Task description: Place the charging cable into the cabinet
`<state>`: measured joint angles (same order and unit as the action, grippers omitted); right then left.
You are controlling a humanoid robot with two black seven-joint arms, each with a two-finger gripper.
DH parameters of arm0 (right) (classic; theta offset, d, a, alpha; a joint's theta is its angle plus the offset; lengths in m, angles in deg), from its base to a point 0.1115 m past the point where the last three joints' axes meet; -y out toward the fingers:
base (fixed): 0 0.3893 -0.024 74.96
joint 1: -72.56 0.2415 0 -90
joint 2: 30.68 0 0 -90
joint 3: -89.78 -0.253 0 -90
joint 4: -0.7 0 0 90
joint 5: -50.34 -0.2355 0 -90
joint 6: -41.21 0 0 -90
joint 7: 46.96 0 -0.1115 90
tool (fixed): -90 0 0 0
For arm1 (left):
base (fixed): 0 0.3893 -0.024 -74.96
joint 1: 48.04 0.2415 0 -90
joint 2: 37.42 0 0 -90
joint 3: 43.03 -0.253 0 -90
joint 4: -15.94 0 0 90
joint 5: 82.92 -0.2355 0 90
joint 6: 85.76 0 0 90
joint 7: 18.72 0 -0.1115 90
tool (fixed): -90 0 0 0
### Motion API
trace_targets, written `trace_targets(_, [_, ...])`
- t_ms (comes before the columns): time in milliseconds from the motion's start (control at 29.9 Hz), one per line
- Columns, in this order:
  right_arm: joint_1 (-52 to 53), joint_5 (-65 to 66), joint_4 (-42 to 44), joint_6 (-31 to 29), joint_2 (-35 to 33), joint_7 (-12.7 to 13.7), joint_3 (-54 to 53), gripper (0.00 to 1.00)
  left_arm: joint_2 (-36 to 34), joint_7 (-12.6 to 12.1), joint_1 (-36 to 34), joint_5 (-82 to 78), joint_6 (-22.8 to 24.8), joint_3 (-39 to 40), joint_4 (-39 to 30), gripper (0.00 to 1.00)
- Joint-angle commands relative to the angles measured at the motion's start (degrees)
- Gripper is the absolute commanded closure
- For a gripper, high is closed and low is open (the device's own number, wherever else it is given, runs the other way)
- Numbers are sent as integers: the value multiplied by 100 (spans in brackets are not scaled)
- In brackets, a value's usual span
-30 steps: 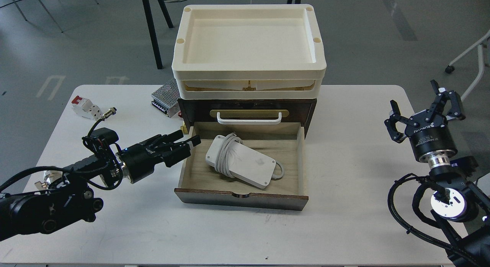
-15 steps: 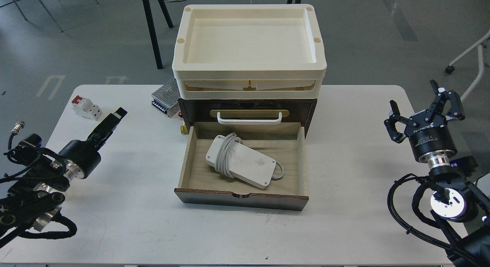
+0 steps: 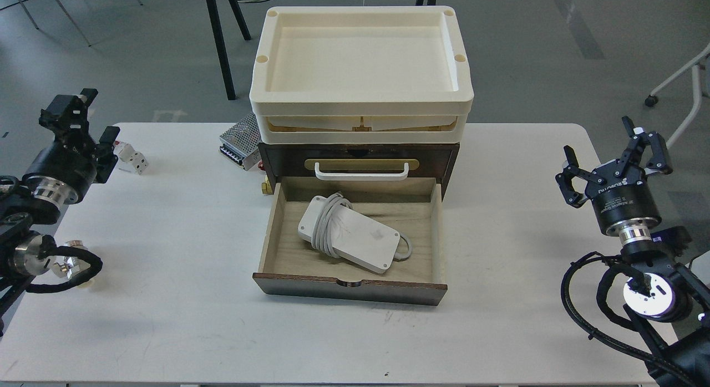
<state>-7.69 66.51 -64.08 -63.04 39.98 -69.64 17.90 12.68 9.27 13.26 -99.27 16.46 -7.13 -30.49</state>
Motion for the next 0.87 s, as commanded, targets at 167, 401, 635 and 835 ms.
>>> trace_targets(167, [0, 0, -17, 10, 0, 9, -20, 1, 738, 1, -241, -34, 1578, -31, 1820, 3])
trace_targets(401, [0, -9, -17, 1, 0, 9, -20, 1, 870, 1, -399, -8, 1578, -4, 2006, 1])
trace_targets(635, [-8, -9, -25, 1, 0, 9, -37, 1, 870, 1, -583, -8, 1578, -4, 2015, 1])
trace_targets(835, [-8, -9, -17, 1, 0, 9, -37, 0, 923, 1, -583, 1, 1578, 22, 2015, 1])
